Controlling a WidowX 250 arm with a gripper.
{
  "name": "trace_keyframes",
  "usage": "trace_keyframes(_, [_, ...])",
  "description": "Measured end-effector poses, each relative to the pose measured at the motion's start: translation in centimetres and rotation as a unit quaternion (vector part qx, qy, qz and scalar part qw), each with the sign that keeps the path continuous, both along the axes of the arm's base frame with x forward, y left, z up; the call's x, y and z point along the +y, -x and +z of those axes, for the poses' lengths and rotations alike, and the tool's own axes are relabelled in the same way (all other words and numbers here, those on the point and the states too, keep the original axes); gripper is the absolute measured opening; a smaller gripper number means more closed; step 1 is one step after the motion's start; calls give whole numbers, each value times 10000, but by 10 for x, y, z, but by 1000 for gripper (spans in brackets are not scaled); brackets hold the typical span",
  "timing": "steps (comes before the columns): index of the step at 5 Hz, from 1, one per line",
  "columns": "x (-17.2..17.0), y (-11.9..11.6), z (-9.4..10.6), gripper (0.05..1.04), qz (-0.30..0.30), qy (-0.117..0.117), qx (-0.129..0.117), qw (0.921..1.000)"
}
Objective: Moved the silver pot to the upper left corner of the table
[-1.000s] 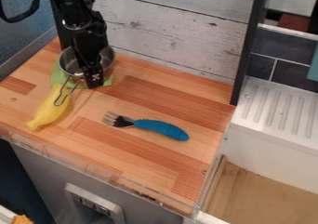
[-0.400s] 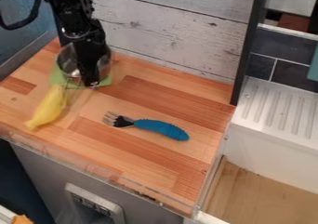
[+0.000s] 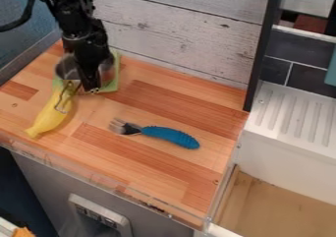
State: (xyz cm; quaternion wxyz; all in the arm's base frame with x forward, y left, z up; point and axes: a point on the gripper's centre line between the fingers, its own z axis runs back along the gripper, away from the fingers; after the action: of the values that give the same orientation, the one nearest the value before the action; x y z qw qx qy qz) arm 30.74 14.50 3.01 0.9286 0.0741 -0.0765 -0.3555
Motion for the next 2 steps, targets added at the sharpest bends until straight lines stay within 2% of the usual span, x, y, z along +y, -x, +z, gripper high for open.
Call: trace_keyframes(2, [-15,8,35,73,-325,-146,-325,9988])
